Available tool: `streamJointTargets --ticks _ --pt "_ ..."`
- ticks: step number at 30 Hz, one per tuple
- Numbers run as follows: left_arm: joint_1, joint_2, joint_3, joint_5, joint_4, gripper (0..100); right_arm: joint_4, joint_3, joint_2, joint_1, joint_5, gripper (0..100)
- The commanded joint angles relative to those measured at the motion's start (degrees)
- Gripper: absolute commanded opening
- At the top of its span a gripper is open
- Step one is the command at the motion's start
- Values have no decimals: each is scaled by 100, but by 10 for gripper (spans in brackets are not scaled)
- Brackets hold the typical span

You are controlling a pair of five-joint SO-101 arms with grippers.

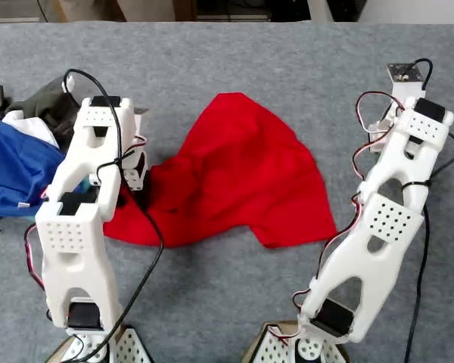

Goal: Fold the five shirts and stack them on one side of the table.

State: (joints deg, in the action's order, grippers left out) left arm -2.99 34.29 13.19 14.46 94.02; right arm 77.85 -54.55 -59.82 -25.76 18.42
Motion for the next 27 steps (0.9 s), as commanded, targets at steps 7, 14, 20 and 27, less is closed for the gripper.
streamJointTargets --ticks 7,14,20,27 --pt "-413 -40 712 -158 -97 176 -97 -242 22 -22 44 292" --pt "-369 22 642 -158 176 178 -97 -242 22 -22 44 292" --pt "-352 22 624 -158 316 176 -97 -242 22 -22 44 292" --pt "-97 22 598 -167 677 179 -97 -242 22 -22 44 292"
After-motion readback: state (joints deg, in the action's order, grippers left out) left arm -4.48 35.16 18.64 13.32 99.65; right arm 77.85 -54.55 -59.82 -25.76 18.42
